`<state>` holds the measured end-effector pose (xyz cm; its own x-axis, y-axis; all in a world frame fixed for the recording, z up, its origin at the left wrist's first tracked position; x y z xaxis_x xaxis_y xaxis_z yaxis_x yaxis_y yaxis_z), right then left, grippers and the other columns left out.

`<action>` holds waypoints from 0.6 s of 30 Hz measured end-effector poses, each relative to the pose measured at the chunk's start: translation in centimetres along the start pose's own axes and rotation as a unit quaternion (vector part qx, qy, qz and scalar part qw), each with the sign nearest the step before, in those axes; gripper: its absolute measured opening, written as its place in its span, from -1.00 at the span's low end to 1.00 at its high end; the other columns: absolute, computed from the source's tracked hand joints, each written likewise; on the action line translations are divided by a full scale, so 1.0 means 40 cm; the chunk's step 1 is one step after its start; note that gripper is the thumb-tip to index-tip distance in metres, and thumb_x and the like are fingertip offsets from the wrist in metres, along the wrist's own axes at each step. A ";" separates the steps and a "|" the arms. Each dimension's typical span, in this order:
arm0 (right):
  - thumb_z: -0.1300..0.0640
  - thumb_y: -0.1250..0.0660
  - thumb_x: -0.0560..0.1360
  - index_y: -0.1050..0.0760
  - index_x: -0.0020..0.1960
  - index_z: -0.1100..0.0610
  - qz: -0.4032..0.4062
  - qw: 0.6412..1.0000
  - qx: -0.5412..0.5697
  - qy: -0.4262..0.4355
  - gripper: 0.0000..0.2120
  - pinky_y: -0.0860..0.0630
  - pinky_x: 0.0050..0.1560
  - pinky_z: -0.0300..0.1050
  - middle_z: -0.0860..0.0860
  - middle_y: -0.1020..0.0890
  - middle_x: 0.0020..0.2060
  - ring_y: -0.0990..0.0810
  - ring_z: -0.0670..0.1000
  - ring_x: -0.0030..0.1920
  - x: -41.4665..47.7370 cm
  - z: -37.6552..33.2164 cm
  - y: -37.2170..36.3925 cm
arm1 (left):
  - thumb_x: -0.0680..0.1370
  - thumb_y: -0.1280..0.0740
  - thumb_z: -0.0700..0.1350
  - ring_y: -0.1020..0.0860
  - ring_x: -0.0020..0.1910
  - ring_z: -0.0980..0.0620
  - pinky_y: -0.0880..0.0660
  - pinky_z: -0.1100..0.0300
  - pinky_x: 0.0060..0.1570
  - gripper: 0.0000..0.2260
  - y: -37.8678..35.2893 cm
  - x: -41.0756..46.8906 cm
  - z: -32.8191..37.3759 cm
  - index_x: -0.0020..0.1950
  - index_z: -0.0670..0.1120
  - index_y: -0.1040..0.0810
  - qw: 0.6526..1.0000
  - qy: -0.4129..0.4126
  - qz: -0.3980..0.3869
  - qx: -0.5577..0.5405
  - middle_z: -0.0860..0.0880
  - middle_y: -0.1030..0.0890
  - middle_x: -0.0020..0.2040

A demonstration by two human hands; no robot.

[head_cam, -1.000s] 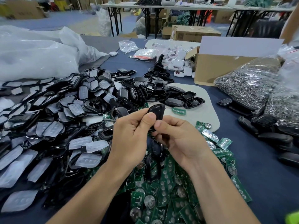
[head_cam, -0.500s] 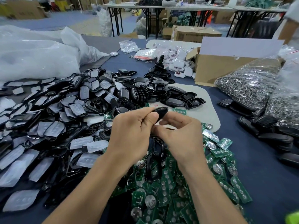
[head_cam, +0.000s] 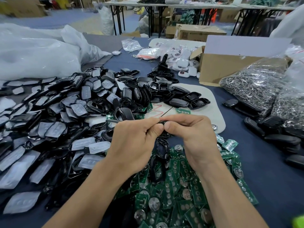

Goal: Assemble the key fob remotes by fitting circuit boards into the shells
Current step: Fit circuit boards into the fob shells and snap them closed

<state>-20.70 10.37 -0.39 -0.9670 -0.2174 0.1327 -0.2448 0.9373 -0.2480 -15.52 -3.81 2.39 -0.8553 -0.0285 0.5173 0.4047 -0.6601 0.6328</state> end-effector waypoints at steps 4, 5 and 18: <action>0.25 -0.49 0.27 -0.76 -0.16 0.17 0.028 0.988 0.144 -0.043 -0.84 -0.64 -0.08 -0.17 0.15 -0.76 -0.14 -0.74 0.06 -0.08 0.005 0.020 0.003 | 0.53 -0.51 0.00 -0.71 0.02 0.25 -0.62 0.29 0.06 -0.78 -0.007 0.010 -0.035 0.17 0.18 -0.74 0.976 0.092 0.041 -0.191 0.28 -0.74 0.01; 0.24 -0.47 0.29 -0.77 -0.17 0.16 0.033 0.981 0.182 -0.055 -0.85 -0.65 -0.07 -0.17 0.13 -0.76 -0.12 -0.74 0.06 -0.06 0.004 0.027 0.003 | 0.50 -0.56 -0.07 -0.72 0.02 0.19 -0.63 0.27 0.06 -0.77 -0.009 0.011 -0.042 0.13 0.17 -0.76 0.963 0.108 0.051 -0.240 0.22 -0.76 -0.01; 0.33 -0.51 0.19 -0.71 -0.23 0.20 -0.005 0.989 0.151 0.008 -0.83 -0.67 -0.07 -0.10 0.15 -0.75 -0.20 -0.73 0.09 -0.15 -0.006 0.005 -0.032 | 0.60 -0.38 -0.07 -0.66 -0.09 0.09 -0.61 0.17 -0.11 -0.89 -0.005 -0.004 -0.010 -0.04 0.17 -0.56 0.969 0.078 0.050 -0.231 0.16 -0.68 -0.10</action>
<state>-20.18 9.17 -0.29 -0.9639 -0.2189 0.1516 -0.2661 0.8108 -0.5213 -15.61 -3.99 1.95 -0.8726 -0.1980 0.4465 0.3304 -0.9125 0.2413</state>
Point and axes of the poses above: each hand's wrist, its own x-axis towards the middle knuckle, its own y-axis out of the back of the hand, z = x × y, the point moved 8 cm from there along x, towards the middle knuckle
